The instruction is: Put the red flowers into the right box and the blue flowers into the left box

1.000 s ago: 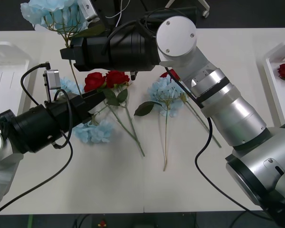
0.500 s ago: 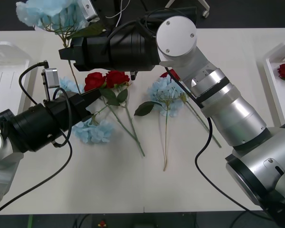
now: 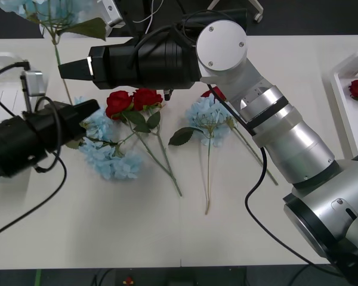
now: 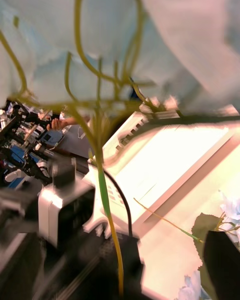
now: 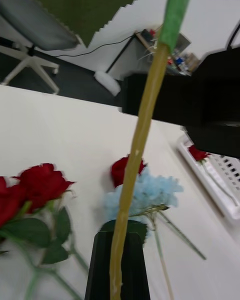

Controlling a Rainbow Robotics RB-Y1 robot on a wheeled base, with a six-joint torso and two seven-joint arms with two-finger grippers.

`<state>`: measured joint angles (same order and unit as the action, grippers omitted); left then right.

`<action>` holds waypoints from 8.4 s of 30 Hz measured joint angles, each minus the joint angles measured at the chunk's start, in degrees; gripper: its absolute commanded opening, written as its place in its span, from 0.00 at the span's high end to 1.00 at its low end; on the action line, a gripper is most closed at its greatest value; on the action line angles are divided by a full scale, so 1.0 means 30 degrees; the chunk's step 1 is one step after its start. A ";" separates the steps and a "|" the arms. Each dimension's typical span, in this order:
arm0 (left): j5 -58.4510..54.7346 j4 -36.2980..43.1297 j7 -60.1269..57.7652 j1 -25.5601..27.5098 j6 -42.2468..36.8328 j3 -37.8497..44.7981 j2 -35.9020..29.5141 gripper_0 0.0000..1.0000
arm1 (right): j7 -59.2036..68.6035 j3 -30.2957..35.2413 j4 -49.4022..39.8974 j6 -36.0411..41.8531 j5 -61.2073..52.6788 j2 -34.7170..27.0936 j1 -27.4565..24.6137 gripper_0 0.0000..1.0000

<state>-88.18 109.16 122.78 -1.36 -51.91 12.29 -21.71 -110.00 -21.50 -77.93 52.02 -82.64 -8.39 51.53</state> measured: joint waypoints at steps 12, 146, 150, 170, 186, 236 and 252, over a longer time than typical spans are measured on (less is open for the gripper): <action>0.5795 -0.4363 -0.7856 -0.2369 -0.4228 0.6163 -0.4046 1.00 | 0.1482 0.0177 0.0035 0.5672 0.3242 -0.2554 0.0660 0.00; 2.0873 -1.1254 -0.0425 -0.9685 -0.9382 0.8478 -0.6570 1.00 | 0.0516 0.6754 0.9503 0.8048 1.6666 -1.2782 0.1290 1.00; 2.0869 -1.2968 -0.0425 -0.9652 -0.7854 0.8464 -0.6570 1.00 | 0.0503 0.6752 0.9541 0.5725 1.8844 -1.2923 0.0514 1.00; 1.8356 -1.6524 -0.0430 -0.9631 -0.5583 0.6707 -0.6585 0.00 | 0.0503 0.6744 0.9545 0.0562 2.4257 -1.2101 -0.3833 0.71; 1.3465 -0.9444 -0.2447 -0.9563 -1.4227 0.7200 -0.7642 0.00 | 0.0502 0.7971 0.9545 0.0533 2.2530 -1.2035 -0.3831 0.00; 2.1243 -0.9804 -0.9847 -1.0117 -0.7648 -0.8055 0.0788 0.21 | 1.9933 -0.2308 -0.9484 0.9445 1.0988 -1.2082 -0.4557 0.00; 2.2458 -0.9899 -0.9843 -0.9728 -0.6589 -0.9456 0.0821 1.00 | 2.1983 -0.5433 -0.8058 0.9169 1.6354 -0.8229 -0.4622 0.00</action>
<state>-20.81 79.46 93.26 -30.54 -71.68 -16.08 -19.25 -44.05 -37.79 -102.11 79.53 -33.58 -33.08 37.66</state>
